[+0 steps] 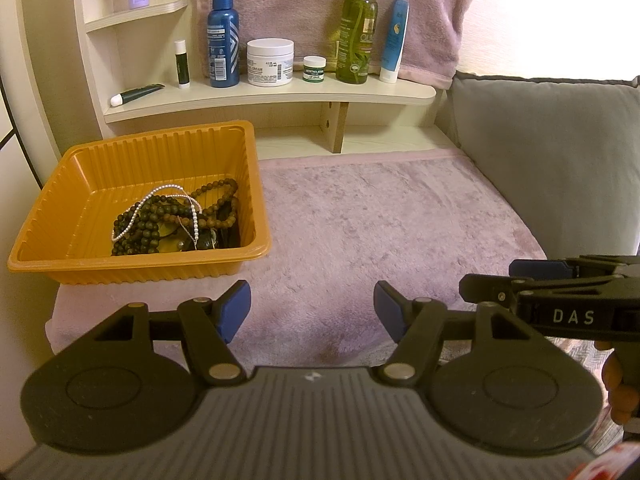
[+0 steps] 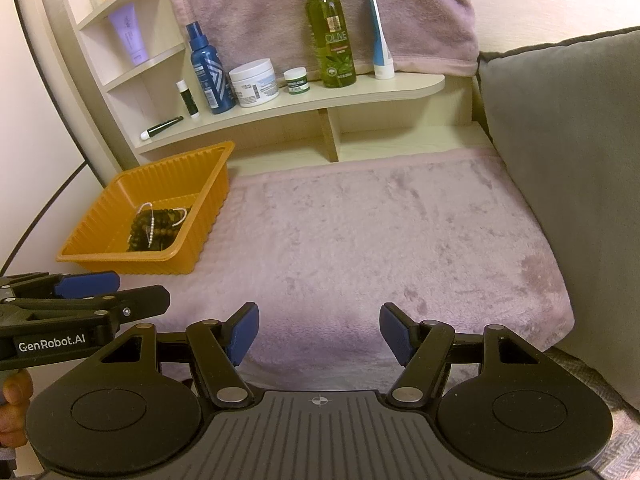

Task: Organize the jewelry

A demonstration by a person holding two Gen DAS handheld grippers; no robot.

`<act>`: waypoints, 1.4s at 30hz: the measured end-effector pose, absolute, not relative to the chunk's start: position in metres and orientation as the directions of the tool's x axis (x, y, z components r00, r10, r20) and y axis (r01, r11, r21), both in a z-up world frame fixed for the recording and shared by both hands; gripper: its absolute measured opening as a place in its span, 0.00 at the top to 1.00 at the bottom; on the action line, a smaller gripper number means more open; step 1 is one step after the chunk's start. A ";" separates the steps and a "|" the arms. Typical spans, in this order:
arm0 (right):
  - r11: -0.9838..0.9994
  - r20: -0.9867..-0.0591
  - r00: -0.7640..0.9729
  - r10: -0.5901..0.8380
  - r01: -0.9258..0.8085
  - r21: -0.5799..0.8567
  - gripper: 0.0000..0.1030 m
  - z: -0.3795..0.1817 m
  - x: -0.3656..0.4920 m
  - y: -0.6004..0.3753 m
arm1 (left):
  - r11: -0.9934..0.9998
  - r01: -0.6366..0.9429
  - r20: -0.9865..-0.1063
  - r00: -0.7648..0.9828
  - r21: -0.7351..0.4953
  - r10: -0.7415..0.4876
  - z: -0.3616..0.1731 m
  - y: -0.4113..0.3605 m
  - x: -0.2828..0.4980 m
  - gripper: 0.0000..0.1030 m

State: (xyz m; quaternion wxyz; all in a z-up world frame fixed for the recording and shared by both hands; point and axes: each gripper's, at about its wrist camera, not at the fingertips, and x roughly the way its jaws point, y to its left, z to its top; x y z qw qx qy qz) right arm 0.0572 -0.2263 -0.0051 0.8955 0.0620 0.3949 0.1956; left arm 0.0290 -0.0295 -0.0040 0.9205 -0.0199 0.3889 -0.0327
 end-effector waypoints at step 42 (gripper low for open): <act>0.918 -0.682 0.615 0.395 -0.296 0.265 0.35 -0.003 0.056 -0.223 | 0.997 0.046 -0.713 0.697 -0.062 -0.076 -0.002 -0.029 0.028 0.36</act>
